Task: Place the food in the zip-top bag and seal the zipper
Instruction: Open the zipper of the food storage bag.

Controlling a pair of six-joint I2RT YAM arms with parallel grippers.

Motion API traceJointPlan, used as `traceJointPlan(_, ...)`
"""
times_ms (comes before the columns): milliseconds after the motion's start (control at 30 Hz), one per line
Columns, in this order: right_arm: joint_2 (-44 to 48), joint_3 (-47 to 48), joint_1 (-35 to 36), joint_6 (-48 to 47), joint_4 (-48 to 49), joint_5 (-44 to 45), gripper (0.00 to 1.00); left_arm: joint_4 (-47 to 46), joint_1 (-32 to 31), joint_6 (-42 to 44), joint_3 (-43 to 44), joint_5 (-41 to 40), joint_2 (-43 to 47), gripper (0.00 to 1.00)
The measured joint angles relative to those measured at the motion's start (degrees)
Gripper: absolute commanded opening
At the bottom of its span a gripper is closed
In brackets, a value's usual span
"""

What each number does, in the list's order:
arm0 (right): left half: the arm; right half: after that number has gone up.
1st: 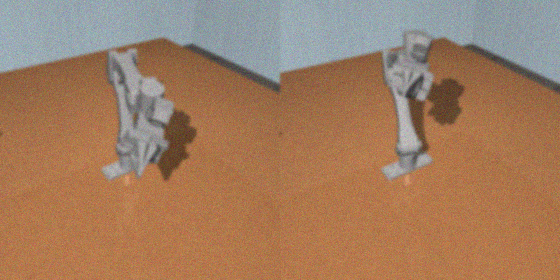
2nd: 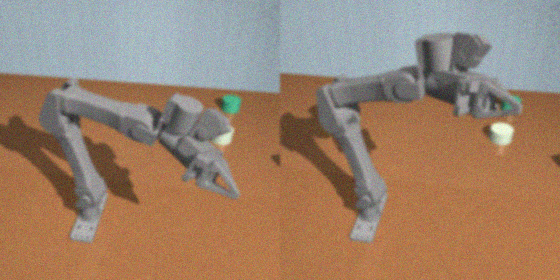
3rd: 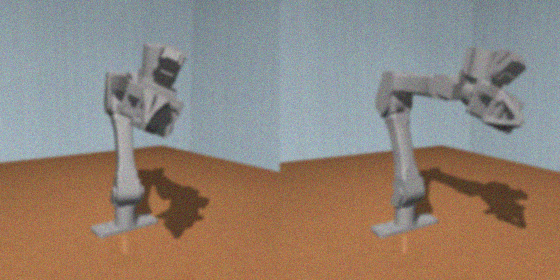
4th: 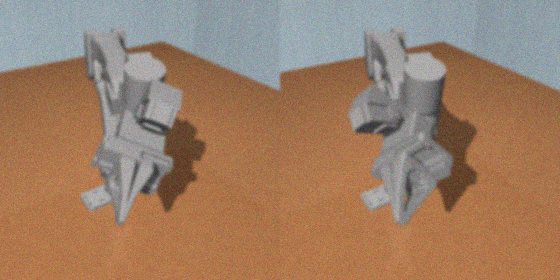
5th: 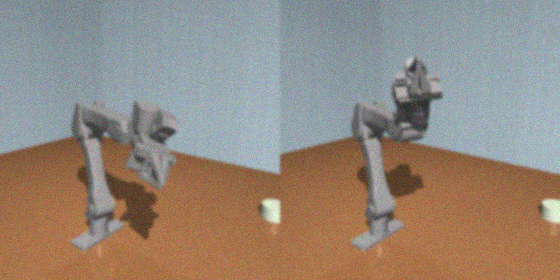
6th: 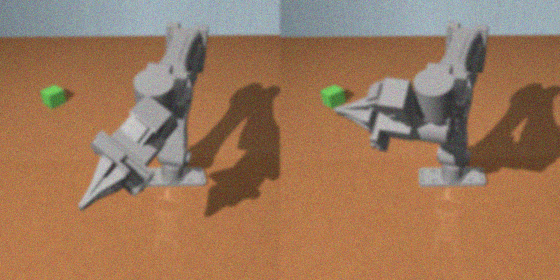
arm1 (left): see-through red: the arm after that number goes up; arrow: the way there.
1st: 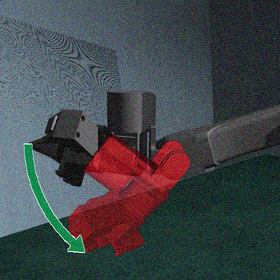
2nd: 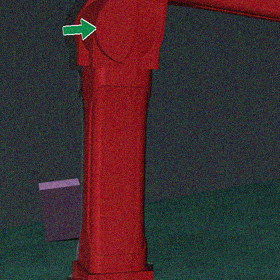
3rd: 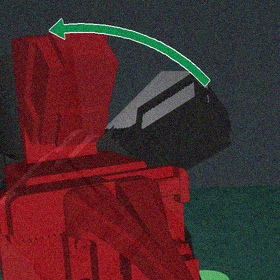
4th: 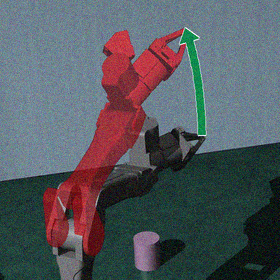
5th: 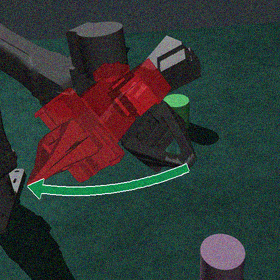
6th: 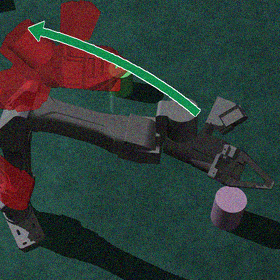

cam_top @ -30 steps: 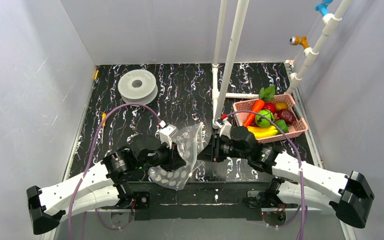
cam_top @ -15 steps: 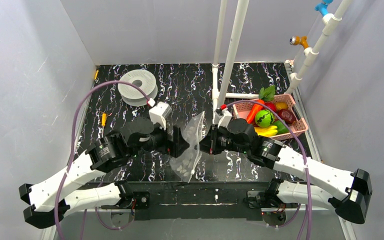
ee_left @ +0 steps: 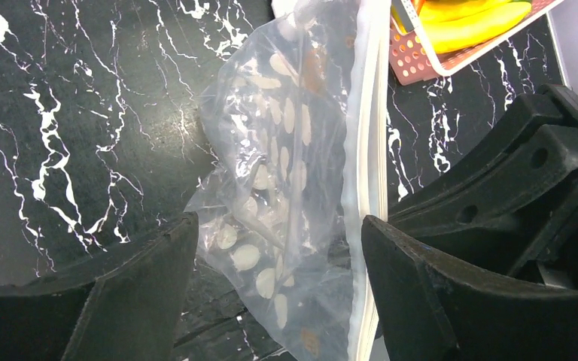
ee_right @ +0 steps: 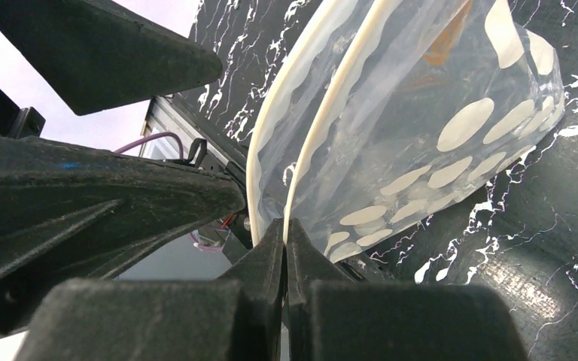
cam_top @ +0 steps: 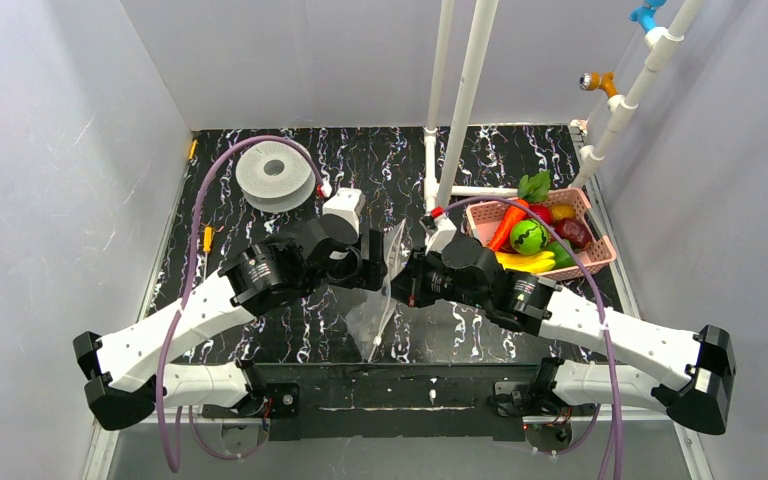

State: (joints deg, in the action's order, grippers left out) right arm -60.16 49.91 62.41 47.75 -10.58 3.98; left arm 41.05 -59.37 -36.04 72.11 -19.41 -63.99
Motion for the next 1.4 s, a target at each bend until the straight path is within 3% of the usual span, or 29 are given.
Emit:
traceJointPlan(267, -1.84, 0.51, 0.91, -0.24, -0.01, 1.34, 0.01, -0.96, 0.00, -0.04, 0.38, 1.00, -0.83, 0.85)
traceJointPlan(367, -2.22, 0.51, 1.15, -0.42, -0.01, 1.57, 0.01, -1.64, 0.00, -0.25, 0.38, 0.92, -0.83, 0.82)
traceJointPlan(533, -2.21, 0.57, 1.65, -0.78, 0.01, 2.20, 0.01, -1.67, 0.00, -0.86, 0.38, -0.22, -1.64, 0.71)
traceJointPlan(733, -2.03, 0.57, 1.93, -1.25, 0.01, 3.16, 0.01, -1.58, 0.00, -1.41, 0.36, -1.28, -3.27, 0.47)
traceJointPlan(900, -2.03, 0.57, 2.57, -1.22, 0.01, 4.04, 0.01, -1.49, 0.00, -1.37, 0.36, -1.72, -3.47, 0.33)
traceJointPlan(967, -2.01, 0.57, 3.08, -1.21, 0.06, 4.65, 0.01, -1.36, 0.00, -1.33, 0.36, -1.82, -3.47, 0.35)
traceJointPlan(1067, -2.02, 0.57, 4.33, -1.21, 0.12, 5.97, 0.01, -0.88, 0.00, -1.53, 0.36, -1.76, -3.47, 0.53)
traceJointPlan(1133, -2.10, 0.62, 5.41, -1.25, 0.11, 6.89, 0.01, -0.43, 0.00, -1.69, 0.36, -1.52, -3.44, 0.56)
traceJointPlan(1233, -2.83, 1.60, 6.62, -1.25, 0.01, 7.94, 0.01, -0.01, 0.00, -2.12, 0.36, -1.08, -3.41, 0.56)
traceJointPlan(1400, -3.99, 3.67, 8.47, -1.29, -0.21, 10.72, 0.01, 1.55, 0.00, -2.41, 0.36, -1.10, -3.41, 0.47)
